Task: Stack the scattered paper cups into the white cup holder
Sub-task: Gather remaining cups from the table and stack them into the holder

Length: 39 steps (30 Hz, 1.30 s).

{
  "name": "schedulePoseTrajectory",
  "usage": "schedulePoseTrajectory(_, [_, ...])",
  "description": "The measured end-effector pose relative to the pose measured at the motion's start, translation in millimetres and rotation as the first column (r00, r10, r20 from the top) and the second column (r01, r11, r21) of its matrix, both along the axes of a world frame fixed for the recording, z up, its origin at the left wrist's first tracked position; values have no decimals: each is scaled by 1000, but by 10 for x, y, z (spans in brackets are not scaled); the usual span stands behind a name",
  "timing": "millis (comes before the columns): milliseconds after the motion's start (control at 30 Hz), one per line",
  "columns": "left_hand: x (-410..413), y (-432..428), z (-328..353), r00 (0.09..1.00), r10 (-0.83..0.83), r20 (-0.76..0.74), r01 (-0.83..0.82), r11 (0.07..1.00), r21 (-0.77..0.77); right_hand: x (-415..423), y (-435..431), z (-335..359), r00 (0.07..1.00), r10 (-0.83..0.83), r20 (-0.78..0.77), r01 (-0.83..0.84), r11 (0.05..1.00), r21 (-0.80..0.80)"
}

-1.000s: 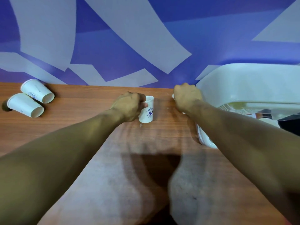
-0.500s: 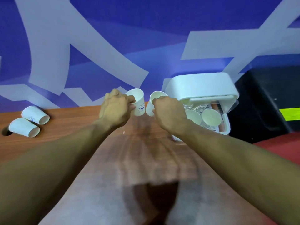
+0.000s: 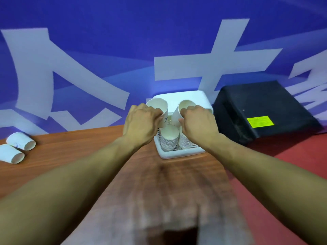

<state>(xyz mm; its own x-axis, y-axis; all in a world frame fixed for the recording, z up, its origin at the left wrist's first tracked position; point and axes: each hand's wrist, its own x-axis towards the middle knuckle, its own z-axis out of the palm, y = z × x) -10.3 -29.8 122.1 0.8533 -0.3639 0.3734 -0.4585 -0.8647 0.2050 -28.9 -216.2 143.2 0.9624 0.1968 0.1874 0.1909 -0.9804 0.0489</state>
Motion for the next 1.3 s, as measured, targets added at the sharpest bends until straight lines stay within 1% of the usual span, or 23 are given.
schedulePoseTrajectory(267, [-45,-441,-184,998,25,-65,-19,996,85,15,-429,-189,998,-21,-57,20,1000,-15])
schedulePoseTrajectory(367, [9,-527,-264,997,22,-80,-11,991,132,70,-485,-296,996,10,-87,-14,999,-45])
schedulePoseTrajectory(467, [70,-579,-365,997,-11,-72,26,975,219,129,-517,-467,988,36,-149,-49,995,-86])
schedulePoseTrajectory(600, [89,-599,-494,995,-71,-69,89,948,305,211,-525,-629,964,113,-241,-133,989,-66])
schedulePoseTrajectory(667, [103,-595,-563,993,-73,-96,102,934,342,243,-515,-676,949,149,-279,-180,980,-89])
schedulePoseTrajectory(767, [132,-593,-666,983,-54,-174,118,917,381,273,-511,-754,938,160,-308,-200,974,-103])
schedulePoseTrajectory(833, [163,-590,-736,976,-45,-212,127,911,392,291,-518,-817,927,171,-335,-211,974,-86])
schedulePoseTrajectory(933, [222,-586,-842,963,-38,-268,144,909,391,339,-527,-919,901,212,-379,-235,972,-14])
schedulePoseTrajectory(1033, [264,-585,-930,953,-47,-301,164,911,379,388,-536,-1000,888,240,-392,-249,968,29])
schedulePoseTrajectory(1200, [302,-603,-984,939,-85,-334,188,939,289,464,-533,-1076,888,231,-398,-213,973,90])
schedulePoseTrajectory(1300, [291,-614,-1014,931,-103,-350,196,951,241,473,-513,-1101,883,215,-417,-193,977,94])
